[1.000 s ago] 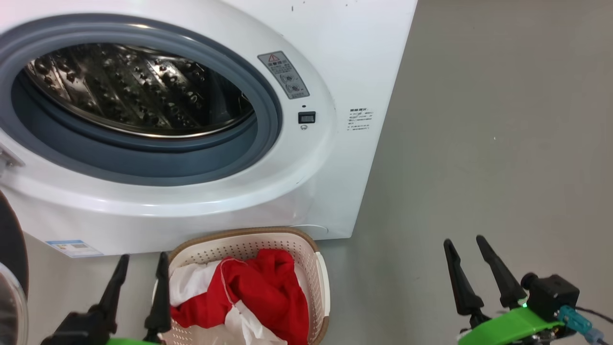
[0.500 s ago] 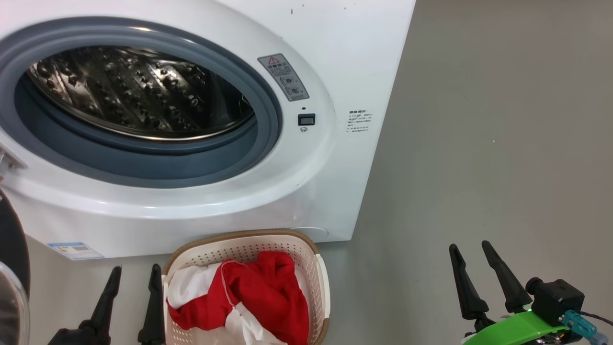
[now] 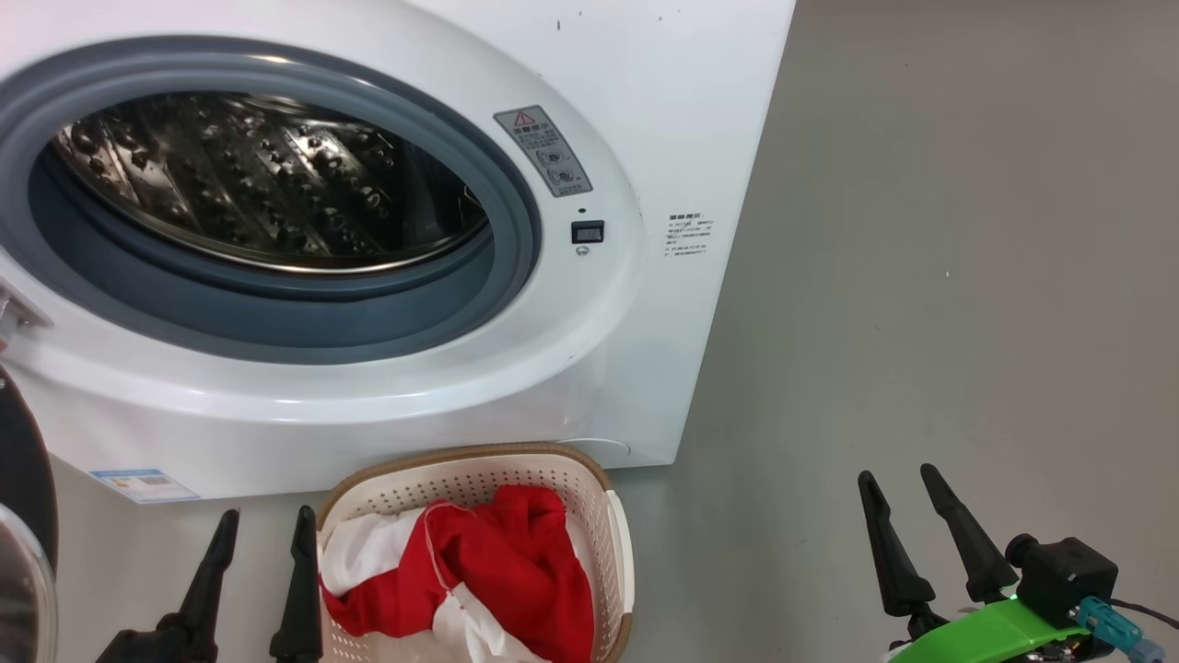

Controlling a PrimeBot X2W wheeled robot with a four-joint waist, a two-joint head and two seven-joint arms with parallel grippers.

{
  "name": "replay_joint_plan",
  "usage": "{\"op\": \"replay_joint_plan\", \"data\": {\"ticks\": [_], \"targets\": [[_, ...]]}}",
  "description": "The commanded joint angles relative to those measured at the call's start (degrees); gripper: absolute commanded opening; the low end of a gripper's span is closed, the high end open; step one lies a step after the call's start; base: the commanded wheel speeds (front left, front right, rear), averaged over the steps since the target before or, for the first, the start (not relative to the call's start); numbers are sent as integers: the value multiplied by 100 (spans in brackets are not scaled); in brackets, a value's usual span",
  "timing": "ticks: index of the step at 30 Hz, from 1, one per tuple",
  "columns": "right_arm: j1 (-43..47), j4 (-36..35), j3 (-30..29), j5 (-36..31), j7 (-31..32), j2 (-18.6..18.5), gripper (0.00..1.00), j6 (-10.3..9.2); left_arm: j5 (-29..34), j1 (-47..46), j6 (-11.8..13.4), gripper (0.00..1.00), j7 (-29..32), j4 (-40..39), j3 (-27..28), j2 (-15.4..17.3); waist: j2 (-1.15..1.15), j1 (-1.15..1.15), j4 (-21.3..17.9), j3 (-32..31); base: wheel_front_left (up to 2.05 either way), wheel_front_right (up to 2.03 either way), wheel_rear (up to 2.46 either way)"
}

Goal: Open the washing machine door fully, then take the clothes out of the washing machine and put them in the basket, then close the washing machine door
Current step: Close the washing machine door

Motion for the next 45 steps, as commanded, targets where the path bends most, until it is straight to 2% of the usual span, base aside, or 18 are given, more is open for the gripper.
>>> {"op": "replay_joint_plan", "data": {"ticks": [1,22,39,45], "targets": [[8,-115,145,-83,-37,-42,100,43,5,-86,-23,100,-29,-143,163,68,0,0,2,-5,-36,36,0],[26,-123,131,-96,-37,-34,100,43,4,-86,-24,100,-29,-128,138,68,0,0,36,-35,-127,127,0],[49,-134,134,-109,-37,-43,100,43,-6,-72,21,100,-29,-176,46,68,0,0,90,-58,-11,11,0],[80,-101,202,-107,-37,-90,100,43,-113,-114,92,100,-29,-76,-59,68,0,0,410,-94,0,0,0]]}}
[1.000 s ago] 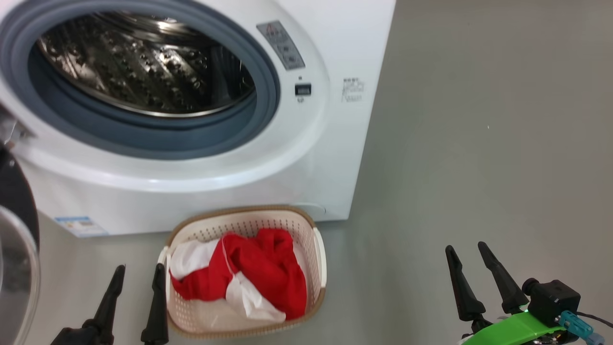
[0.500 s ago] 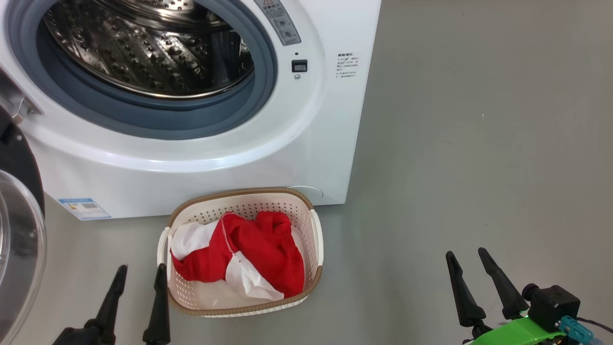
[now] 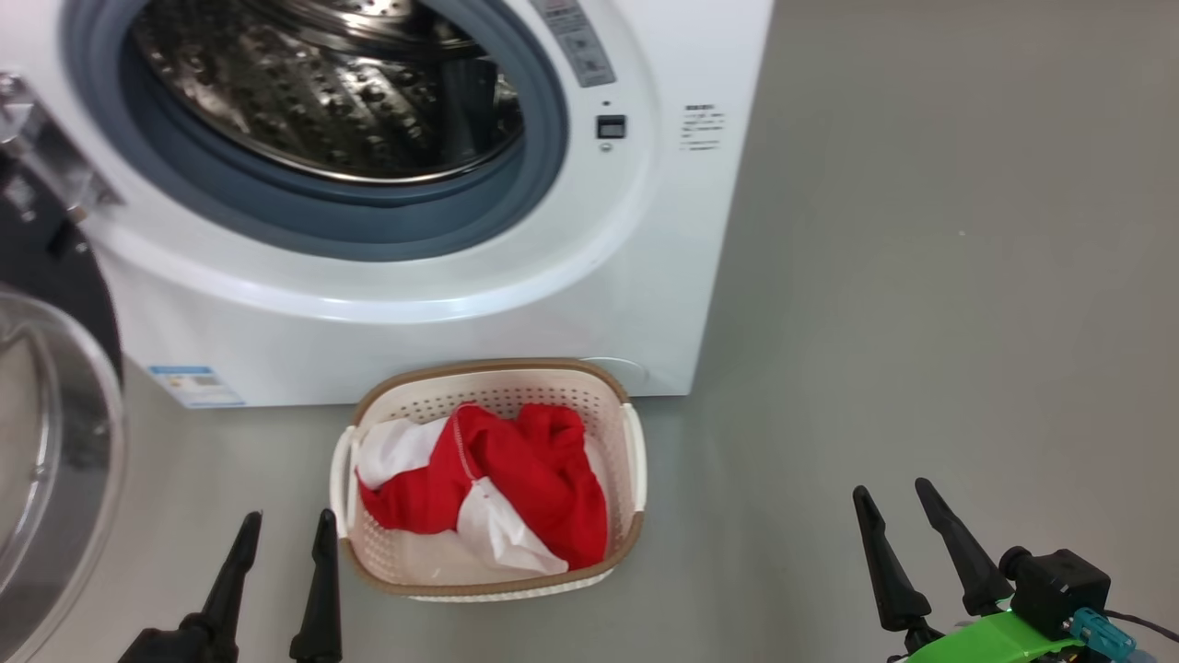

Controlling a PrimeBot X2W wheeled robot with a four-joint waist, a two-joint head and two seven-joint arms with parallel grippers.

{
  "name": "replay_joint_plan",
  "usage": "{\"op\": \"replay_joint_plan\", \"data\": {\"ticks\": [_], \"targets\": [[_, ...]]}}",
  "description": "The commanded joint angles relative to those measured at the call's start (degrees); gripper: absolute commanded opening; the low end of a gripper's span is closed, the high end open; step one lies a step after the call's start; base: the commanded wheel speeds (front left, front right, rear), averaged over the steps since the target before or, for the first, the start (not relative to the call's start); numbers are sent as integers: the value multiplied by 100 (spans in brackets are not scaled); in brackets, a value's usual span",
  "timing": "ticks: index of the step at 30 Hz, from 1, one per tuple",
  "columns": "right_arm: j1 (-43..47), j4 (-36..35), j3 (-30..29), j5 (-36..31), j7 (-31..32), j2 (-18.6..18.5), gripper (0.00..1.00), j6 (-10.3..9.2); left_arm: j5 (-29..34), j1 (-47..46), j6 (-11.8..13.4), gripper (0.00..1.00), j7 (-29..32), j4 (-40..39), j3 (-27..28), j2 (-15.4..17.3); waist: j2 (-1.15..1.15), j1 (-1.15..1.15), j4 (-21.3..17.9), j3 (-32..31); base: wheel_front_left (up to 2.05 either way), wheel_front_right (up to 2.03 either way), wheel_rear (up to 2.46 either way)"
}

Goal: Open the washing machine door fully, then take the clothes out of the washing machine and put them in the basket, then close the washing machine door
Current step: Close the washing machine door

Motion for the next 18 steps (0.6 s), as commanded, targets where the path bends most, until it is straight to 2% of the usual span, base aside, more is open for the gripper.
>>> {"op": "replay_joint_plan", "data": {"ticks": [1,18], "targets": [[-21,-104,143,-96,-37,-83,100,43,-73,-110,76,100,-29,-88,142,64,0,0,233,-38,0,0,0],[119,-5,472,-61,-37,-339,100,43,-432,322,422,100,-29,41,-87,64,0,0,2106,-530,0,0,0]]}}
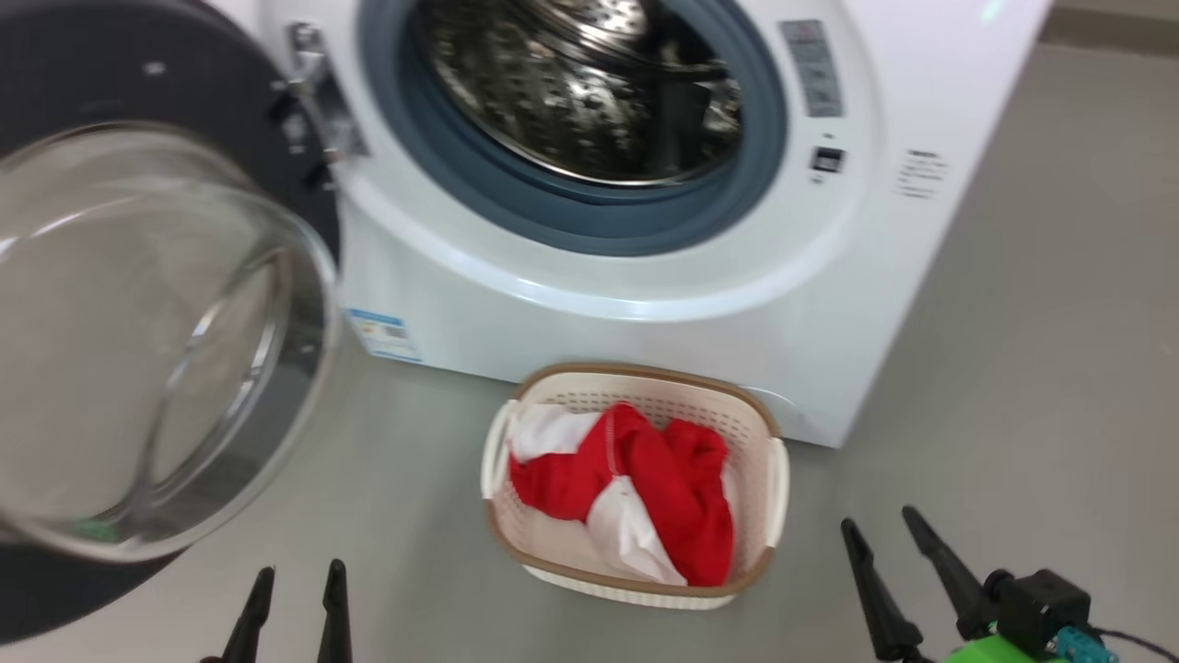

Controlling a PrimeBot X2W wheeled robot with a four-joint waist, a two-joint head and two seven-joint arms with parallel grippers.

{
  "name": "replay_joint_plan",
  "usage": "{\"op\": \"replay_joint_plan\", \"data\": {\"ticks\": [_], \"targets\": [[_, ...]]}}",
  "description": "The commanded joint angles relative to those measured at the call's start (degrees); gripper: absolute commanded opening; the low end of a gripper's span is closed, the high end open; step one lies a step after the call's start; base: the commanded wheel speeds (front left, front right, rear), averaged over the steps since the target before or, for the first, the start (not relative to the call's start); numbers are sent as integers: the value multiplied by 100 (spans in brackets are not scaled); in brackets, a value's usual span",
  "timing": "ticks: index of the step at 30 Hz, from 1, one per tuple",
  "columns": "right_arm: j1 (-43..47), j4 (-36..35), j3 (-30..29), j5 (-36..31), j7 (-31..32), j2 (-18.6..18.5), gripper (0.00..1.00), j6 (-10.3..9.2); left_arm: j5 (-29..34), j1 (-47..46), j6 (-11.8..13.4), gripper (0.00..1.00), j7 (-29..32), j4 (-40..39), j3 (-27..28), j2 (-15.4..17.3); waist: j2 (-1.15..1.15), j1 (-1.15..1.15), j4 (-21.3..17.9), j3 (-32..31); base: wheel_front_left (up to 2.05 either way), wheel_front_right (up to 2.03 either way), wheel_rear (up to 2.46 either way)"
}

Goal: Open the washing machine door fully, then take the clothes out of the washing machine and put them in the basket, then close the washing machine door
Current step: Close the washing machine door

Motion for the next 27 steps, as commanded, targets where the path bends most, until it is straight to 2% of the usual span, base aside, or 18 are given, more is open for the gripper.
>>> {"op": "replay_joint_plan", "data": {"ticks": [1,5,10,21,27], "targets": [[48,-110,189,-59,-37,-87,100,43,-69,-12,58,100,-29,-110,127,62,0,0,700,-297,0,0,0],[102,-94,292,-40,-37,-85,100,43,-121,82,119,100,-29,-113,100,62,0,0,1070,-410,0,0,0],[117,-80,411,-16,-37,-61,100,43,-178,175,113,100,-29,-117,85,62,0,0,1336,-485,0,0,0],[-334,79,931,86,-37,-144,100,43,-556,331,384,100,-29,-425,108,62,0,0,1475,-316,0,0,0],[-411,106,1006,123,-37,-166,100,43,-617,364,423,100,-29,-479,108,62,0,0,1471,-310,0,0,0]]}}
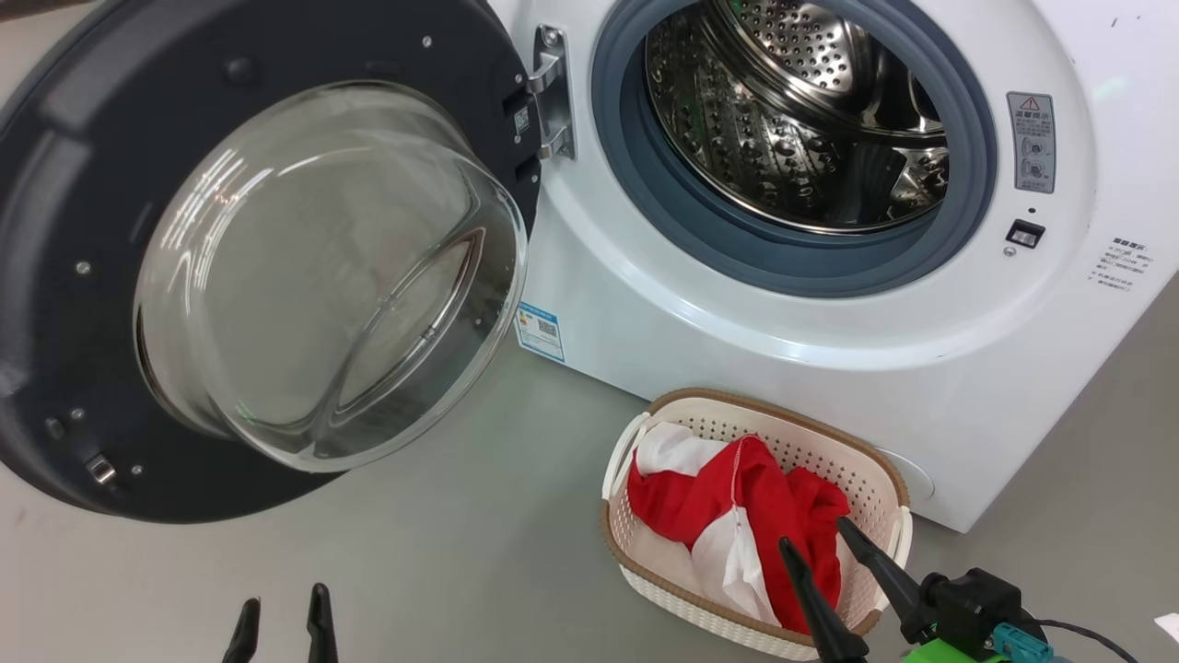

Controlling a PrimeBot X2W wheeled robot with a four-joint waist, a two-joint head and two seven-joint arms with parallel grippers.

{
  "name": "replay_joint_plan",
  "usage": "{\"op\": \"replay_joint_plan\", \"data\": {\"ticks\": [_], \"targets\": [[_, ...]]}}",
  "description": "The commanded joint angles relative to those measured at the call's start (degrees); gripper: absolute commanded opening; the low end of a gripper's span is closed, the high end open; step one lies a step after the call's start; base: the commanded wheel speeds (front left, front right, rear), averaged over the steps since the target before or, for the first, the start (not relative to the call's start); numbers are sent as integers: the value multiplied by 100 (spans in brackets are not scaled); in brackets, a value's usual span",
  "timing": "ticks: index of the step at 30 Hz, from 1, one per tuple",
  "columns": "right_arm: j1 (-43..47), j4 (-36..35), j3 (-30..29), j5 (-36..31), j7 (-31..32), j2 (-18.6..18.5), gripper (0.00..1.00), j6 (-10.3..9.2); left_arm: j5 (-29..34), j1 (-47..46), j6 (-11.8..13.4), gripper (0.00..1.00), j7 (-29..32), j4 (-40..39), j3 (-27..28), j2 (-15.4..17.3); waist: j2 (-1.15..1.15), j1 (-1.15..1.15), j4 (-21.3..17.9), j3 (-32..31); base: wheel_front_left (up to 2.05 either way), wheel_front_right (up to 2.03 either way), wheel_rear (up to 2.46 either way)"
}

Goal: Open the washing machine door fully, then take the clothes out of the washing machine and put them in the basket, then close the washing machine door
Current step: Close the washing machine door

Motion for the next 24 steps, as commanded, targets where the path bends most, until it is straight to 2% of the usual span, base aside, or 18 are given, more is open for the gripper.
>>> {"op": "replay_joint_plan", "data": {"ticks": [1,2,3,4,5,6,12,15,18,20,23,24], "targets": [[-184,-117,145,17,-37,-42,100,43,-38,-33,46,100,-29,-170,184,50,0,0,-6,-4,0,0,0],[-181,-117,142,19,-37,-43,100,43,-63,-37,42,100,-29,-170,181,50,0,0,-11,-5,0,0,0],[-176,-118,134,21,-37,-45,100,43,-87,-49,34,92,-29,-171,181,50,0,0,-15,-6,0,0,0],[-167,-120,122,21,-37,-45,100,43,-135,-67,20,49,-29,-178,195,50,0,0,-20,-6,0,0,0],[-156,-124,106,19,-37,-45,100,43,-216,-92,5,29,-29,-192,226,50,0,0,-24,-2,0,0,0],[-142,-130,83,13,-37,-42,100,43,-270,-126,-14,0,-29,-217,270,50,0,0,-28,2,0,0,0],[-66,-179,-12,-30,-37,-36,100,43,-221,-589,-310,0,-29,-650,712,50,0,0,-47,56,0,0,0],[-47,-195,-55,-46,-37,-44,100,43,-64,-1028,-457,0,-29,-1117,1129,50,0,0,-54,87,0,0,0],[-19,-215,-90,-57,-37,-43,100,43,353,-1585,-649,0,-29,-1604,1637,62,0,0,-62,109,0,0,0],[-8,-226,-107,-67,-37,-44,100,43,506,-2008,-743,0,-29,-1801,1908,182,0,0,-68,134,0,0,0],[-14,-242,-146,-81,-37,-51,100,43,491,-2691,-806,0,-29,-1793,2251,531,0,0,-76,186,0,0,0],[-14,-242,-146,-81,-37,-51,100,43,491,-2691,-806,0,-29,-1793,2251,531,0,0,-76,186,0,0,0]]}}
